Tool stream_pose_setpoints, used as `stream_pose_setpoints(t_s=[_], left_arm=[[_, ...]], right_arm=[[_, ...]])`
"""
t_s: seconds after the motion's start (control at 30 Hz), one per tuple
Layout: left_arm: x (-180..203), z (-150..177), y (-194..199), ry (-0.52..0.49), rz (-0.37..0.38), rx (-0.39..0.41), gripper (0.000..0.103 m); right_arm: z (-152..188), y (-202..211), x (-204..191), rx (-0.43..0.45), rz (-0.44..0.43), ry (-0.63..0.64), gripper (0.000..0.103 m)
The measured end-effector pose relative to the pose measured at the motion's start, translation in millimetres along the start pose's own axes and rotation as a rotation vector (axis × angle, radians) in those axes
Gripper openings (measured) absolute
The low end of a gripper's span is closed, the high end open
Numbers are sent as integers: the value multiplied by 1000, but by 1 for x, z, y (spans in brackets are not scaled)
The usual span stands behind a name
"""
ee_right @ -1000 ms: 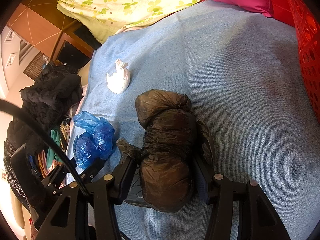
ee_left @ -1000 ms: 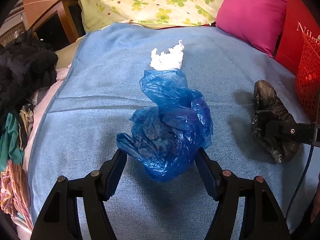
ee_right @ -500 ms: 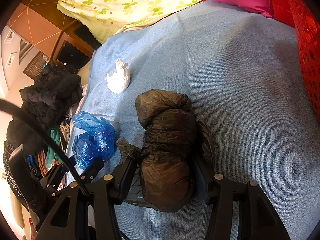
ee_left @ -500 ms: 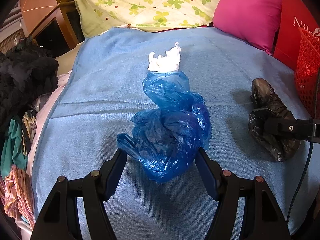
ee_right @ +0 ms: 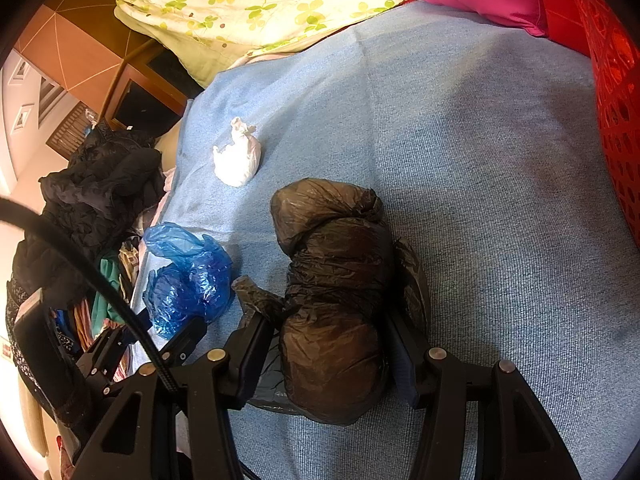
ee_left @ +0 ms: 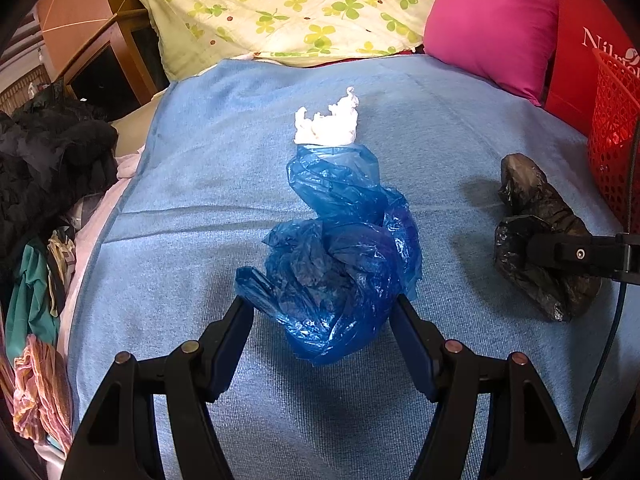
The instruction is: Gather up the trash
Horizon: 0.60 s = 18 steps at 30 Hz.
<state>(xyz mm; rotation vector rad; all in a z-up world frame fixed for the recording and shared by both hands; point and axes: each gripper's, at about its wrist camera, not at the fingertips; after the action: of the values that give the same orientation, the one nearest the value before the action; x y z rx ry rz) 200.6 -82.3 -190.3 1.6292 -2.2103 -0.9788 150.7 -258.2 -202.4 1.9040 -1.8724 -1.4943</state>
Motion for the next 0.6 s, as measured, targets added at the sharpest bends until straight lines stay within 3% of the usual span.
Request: stream_pose_setpoints(t_s=[0.6], left_arm=[[1,-1,0,-18,-5,6,71]], right_arm=[[-2,-1,0,-7,8,28,57]])
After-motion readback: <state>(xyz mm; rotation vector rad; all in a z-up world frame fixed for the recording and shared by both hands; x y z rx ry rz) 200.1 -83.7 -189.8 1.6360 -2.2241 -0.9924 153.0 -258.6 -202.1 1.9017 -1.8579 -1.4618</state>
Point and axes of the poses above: each gripper's, at about its wrist camera, not at the fingertips, and y roughly against the way its jaws point, x to its right, z to its underside, and after that the axes turned 13 degrees about x, right-handed
